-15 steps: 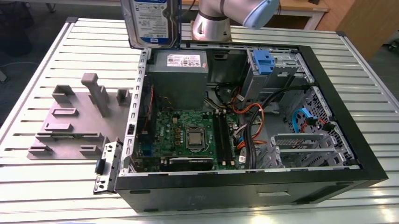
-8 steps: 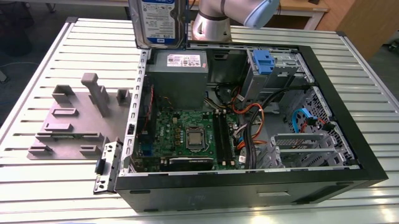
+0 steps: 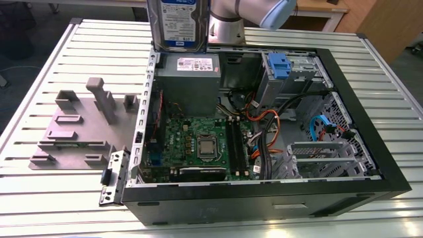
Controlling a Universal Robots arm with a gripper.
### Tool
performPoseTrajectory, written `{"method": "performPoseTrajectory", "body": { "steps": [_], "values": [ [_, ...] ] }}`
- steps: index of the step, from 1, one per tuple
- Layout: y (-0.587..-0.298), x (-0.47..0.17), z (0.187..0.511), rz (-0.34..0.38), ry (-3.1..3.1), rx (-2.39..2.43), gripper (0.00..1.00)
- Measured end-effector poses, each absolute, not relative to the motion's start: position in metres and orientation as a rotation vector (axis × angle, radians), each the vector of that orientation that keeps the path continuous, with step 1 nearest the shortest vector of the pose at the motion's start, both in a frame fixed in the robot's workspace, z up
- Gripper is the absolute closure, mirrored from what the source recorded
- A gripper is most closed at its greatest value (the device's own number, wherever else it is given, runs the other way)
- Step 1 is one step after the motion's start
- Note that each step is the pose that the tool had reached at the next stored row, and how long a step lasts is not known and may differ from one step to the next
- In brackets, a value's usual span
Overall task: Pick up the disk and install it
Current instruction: 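Pick up the disk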
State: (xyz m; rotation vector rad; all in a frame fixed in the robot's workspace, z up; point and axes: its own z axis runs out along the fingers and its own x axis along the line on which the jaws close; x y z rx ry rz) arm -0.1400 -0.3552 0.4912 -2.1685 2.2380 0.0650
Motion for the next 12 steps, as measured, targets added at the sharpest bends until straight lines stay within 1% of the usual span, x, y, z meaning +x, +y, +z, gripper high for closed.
{"method": "performPoseTrajectory", "body": {
  "steps": [12],
  "values": [
    [-0.355, -0.106, 0.491, 0.065, 2.238, -2.169, 0.65]
  ]
}}
